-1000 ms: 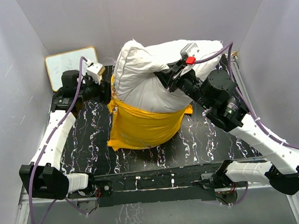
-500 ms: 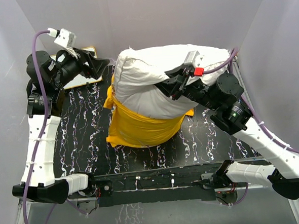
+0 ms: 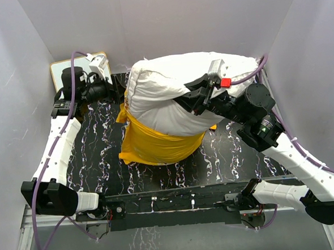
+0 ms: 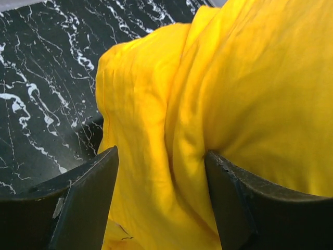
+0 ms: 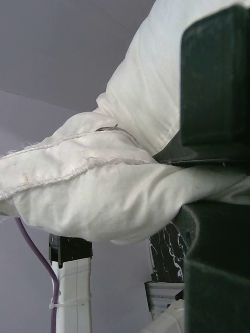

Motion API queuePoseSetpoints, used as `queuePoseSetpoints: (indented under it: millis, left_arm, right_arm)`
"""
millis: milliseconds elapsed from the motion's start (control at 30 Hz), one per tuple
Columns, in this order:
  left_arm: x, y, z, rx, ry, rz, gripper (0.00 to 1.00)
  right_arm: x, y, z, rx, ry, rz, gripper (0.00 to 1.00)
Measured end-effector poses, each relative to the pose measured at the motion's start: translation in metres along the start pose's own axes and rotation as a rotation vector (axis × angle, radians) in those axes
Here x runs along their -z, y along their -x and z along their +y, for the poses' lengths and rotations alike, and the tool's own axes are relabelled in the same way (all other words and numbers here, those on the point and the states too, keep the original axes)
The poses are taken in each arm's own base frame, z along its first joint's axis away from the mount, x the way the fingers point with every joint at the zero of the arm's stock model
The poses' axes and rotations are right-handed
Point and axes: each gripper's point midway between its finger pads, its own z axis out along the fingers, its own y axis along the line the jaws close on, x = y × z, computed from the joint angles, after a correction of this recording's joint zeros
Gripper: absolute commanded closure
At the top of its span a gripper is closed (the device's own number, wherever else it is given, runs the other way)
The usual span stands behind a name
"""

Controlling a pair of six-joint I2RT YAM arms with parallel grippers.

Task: Remove the pillowcase from the pillow
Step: Remove the pillow from the pillowcase.

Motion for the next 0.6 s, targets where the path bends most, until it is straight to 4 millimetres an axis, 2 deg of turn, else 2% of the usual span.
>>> queuePoseSetpoints:
  millis: [100, 200, 267, 367, 433, 500, 533, 600]
  left_arm:
    - [-0.001, -0.012, 0.006, -0.004, 0.017, 0.024, 0.32]
    - [0.003, -0.006, 0.015, -0.025, 0.049, 0.012, 0.26]
    - [0.011, 0.008, 0.021, -0.039, 0.076, -0.023, 0.24]
    - [0.035, 0.054, 0.023, -0.093, 0.121, -0.126, 0.23]
    - [0.054, 0.091, 0.008, -0.152, 0.112, -0.205, 0.23]
    - [0.068, 0.115, -0.019, -0.208, 0.058, -0.262, 0.23]
    - [0.075, 0.121, -0.033, -0.228, 0.022, -0.280, 0.23]
    - [0.087, 0.120, -0.061, -0.245, -0.059, -0.286, 0.23]
  right_arm:
    - [0.000, 0.001, 0.002, -0.008, 0.008, -0.002, 0.91]
    - [0.001, 0.001, 0.004, -0.013, 0.017, -0.001, 0.92]
    - [0.002, 0.001, 0.006, -0.016, 0.024, 0.000, 0.92]
    - [0.004, 0.002, 0.009, -0.020, 0.041, 0.000, 0.92]
    - [0.004, 0.002, 0.010, -0.022, 0.045, 0.001, 0.92]
    - [0.004, 0.002, 0.010, -0.024, 0.046, 0.001, 0.92]
    - [0.004, 0.002, 0.010, -0.024, 0.047, 0.001, 0.92]
    - [0.004, 0.002, 0.011, -0.025, 0.048, 0.001, 0.92]
